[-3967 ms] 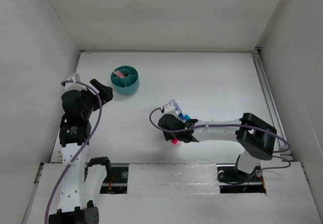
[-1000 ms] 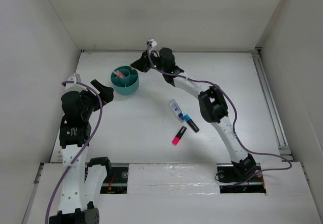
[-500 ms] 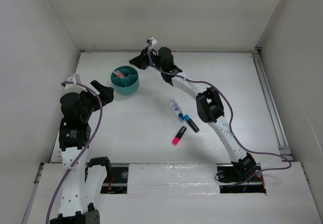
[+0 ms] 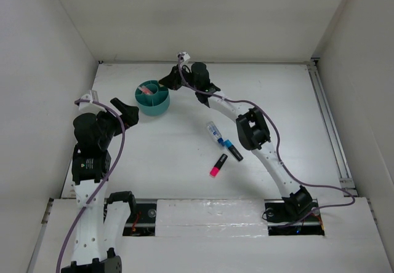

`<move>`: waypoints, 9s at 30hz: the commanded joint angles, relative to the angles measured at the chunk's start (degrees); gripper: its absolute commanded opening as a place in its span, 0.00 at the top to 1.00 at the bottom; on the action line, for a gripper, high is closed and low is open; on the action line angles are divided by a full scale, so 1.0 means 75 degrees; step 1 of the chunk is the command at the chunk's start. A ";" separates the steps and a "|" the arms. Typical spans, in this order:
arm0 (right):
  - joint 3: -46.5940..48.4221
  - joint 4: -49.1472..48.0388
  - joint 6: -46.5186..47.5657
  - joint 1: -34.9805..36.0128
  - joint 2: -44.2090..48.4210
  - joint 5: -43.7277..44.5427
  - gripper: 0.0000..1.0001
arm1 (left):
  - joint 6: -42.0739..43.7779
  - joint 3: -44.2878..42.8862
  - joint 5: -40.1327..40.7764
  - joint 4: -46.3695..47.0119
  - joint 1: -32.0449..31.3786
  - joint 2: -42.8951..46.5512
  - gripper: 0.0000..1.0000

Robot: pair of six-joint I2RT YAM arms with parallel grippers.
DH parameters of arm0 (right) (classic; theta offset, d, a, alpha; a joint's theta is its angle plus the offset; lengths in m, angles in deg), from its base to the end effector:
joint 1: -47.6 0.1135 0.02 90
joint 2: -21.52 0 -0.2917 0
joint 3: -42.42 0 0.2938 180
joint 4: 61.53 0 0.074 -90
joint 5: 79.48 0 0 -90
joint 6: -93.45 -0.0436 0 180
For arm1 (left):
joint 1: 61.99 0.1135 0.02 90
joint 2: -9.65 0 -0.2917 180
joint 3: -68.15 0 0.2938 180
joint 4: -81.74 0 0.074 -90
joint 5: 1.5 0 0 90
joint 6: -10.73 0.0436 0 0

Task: Sort the stationery into containers
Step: Place the stationery in the storage box, then pick up the pen from the center of the board, then place the pen in the storage box.

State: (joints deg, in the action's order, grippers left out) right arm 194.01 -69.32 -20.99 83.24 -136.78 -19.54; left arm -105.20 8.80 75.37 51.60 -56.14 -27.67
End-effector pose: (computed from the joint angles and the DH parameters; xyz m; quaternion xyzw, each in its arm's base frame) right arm 0.5517 0.4224 0.1891 -0.2502 0.6552 0.5023 0.5058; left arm 0.1758 0.0081 0.3841 -0.1334 0.7422 -0.1985 0.6260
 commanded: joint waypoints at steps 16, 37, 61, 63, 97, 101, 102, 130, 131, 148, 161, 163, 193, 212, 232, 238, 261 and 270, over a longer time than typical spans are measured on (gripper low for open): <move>-0.0522 -0.0975 -0.0033 -0.0017 0.0328 -0.0480 0.59 | 0.0094 0.0073 -0.0172 0.0384 -0.0018 0.0160 0.00; -0.4938 -0.0465 0.1148 -0.0474 0.4545 0.1392 0.00 | 0.0094 0.0073 -0.0031 0.0314 -0.0018 0.0089 0.00; -1.2018 0.3935 0.0963 0.0017 1.0993 0.5345 0.06 | 0.0024 0.0073 -0.0102 0.0314 -0.0018 -0.0145 0.00; -1.2569 0.3573 0.0648 0.0088 1.1064 0.5275 0.07 | 0.0024 0.0073 -0.0102 0.0314 -0.0018 -0.0145 0.00; -1.3801 0.3805 -0.0373 0.0850 1.0138 0.5720 0.40 | 0.0024 0.0073 -0.0464 0.0384 -0.0018 -0.0145 0.00; -1.3731 0.4050 -0.0443 0.0850 0.9928 0.5720 0.56 | 0.0024 0.0073 -0.0465 0.0384 -0.0018 -0.0145 0.00; -1.3731 0.4051 -0.0444 0.0850 0.9927 0.5720 0.57 | 0.0024 0.0073 -0.0465 0.0384 -0.0018 -0.0145 0.00; -1.1319 0.4426 0.0096 0.2103 1.0163 0.6902 1.00 | 0.0024 0.0459 -0.2291 0.1064 -0.0018 -0.0355 0.00; -1.1096 0.4322 0.0212 0.2266 0.9987 0.6903 1.00 | 0.0024 0.0460 -0.2397 0.1133 -0.0018 -0.0356 0.00; -0.7825 0.1673 0.0424 0.3229 0.7689 0.4716 1.00 | -0.0128 0.0718 -0.2973 0.1345 -0.0018 -0.0684 0.00; -0.8024 -0.0376 -0.0021 0.3545 0.7501 0.3365 1.00 | -0.0198 0.0718 -0.3125 0.1415 -0.0018 -0.0684 0.21; -0.8118 -0.0472 -0.0091 0.3545 0.7501 0.3189 1.00 | -0.0198 0.0718 -0.3125 0.1415 -0.0018 -0.0684 0.30; -1.0191 -0.0215 0.0506 0.3100 0.8871 0.3996 0.15 | -0.1134 -0.1332 0.0566 0.0840 -0.0018 -0.1620 1.00; -1.3003 0.0816 0.0424 0.3018 1.2504 0.4934 0.11 | -0.2753 -0.0701 0.2020 0.4659 -0.0018 -0.4316 1.00; -1.3379 0.1145 0.0353 0.3018 1.3115 0.5005 0.09 | -0.2917 0.0623 0.1505 0.7542 -0.0018 -0.5781 1.00; -1.3215 0.1145 0.0424 0.2948 1.2950 0.4829 0.09 | -0.2917 0.0706 0.1306 0.8059 -0.0018 -0.6145 1.00; -1.3215 0.1145 0.0575 0.2948 1.2880 0.4829 0.09 | -0.2847 0.0859 0.1340 0.8728 -0.0018 -0.7012 0.98; -1.3215 0.1145 0.0576 0.2948 1.2880 0.4829 0.09 | -0.2847 0.0859 0.1258 0.8810 -0.0018 -0.7152 0.85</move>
State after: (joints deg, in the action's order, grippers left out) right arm 93.58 -59.16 -17.28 105.69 -40.48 17.11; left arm -126.91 14.76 85.58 113.98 -56.62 -80.98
